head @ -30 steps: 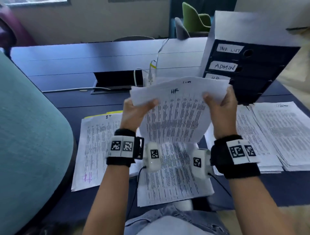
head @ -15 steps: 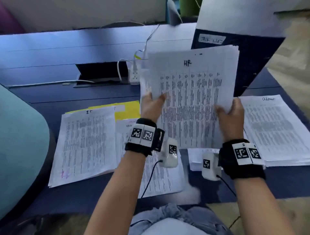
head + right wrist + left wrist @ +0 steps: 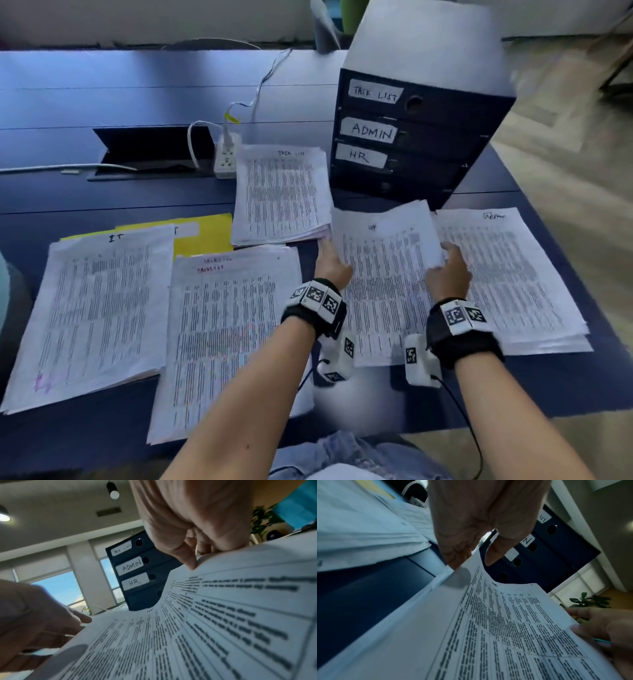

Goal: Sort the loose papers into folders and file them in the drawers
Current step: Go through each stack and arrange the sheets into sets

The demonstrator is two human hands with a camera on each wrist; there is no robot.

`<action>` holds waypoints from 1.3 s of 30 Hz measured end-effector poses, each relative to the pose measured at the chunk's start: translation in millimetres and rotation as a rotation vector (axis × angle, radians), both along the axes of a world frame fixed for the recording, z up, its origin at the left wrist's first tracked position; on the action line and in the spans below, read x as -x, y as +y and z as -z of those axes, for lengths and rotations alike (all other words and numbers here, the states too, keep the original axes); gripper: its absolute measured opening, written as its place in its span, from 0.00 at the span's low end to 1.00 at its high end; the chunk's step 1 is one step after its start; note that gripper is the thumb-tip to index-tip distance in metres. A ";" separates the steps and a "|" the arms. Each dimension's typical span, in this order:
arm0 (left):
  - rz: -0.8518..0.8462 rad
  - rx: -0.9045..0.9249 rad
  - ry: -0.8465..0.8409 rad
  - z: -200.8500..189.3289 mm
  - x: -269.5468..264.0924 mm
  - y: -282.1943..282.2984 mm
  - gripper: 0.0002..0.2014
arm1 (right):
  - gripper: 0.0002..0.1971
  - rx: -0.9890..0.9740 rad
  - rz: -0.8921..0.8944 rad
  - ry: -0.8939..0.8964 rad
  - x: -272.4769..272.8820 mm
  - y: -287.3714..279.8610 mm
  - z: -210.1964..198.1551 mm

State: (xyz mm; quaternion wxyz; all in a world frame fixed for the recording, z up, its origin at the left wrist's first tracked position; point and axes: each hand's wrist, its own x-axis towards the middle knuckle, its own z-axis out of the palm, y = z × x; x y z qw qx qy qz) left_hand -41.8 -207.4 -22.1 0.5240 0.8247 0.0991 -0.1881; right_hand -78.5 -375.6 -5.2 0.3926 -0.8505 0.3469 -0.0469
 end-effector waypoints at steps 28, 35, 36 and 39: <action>-0.077 -0.357 -0.173 -28.7 -26.6 169.6 0.14 | 0.22 0.171 -0.871 0.195 -27.4 174.5 -9.9; 0.040 -0.520 -0.097 -2.4 -9.9 238.6 0.13 | 0.21 0.216 -1.038 0.338 -5.7 245.9 12.6; 0.107 -0.569 -0.075 3.7 -8.7 243.0 0.16 | 0.20 0.226 -1.024 0.352 -2.6 251.1 17.5; 0.255 -0.718 -0.064 18.5 -7.2 250.2 0.20 | 0.14 0.279 -0.925 0.295 5.8 258.8 27.1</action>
